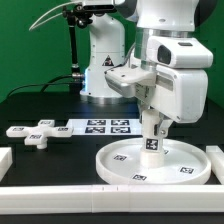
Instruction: Assemble round table
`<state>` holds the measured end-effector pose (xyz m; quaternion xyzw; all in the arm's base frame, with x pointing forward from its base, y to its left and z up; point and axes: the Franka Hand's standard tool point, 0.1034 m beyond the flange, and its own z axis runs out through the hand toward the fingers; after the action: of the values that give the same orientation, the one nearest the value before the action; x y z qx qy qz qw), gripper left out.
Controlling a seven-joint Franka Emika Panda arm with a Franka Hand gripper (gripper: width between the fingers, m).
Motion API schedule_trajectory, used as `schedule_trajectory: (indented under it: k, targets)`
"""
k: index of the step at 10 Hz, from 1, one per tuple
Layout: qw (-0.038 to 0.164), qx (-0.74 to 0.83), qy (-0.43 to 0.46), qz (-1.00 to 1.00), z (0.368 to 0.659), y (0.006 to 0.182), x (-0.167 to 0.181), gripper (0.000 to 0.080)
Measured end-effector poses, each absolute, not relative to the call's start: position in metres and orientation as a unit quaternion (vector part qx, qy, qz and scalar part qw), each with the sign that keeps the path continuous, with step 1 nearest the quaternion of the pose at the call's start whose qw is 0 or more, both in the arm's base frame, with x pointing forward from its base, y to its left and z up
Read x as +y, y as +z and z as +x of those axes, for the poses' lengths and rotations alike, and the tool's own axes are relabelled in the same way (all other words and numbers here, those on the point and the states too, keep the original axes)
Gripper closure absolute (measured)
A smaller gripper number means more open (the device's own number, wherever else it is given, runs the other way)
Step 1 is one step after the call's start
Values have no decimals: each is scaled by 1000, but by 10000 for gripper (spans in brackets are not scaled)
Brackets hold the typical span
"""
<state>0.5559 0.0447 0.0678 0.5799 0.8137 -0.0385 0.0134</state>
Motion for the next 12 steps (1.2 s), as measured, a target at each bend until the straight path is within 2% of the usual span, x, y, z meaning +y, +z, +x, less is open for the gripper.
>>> schedule_trajectory:
  k: [3, 10, 12]
  targets:
    - [9, 714, -45, 699, 552, 67, 38, 393]
    - [16, 529, -45, 848, 552, 66, 38, 390]
    - [7, 443, -43, 896, 551, 66, 36, 390]
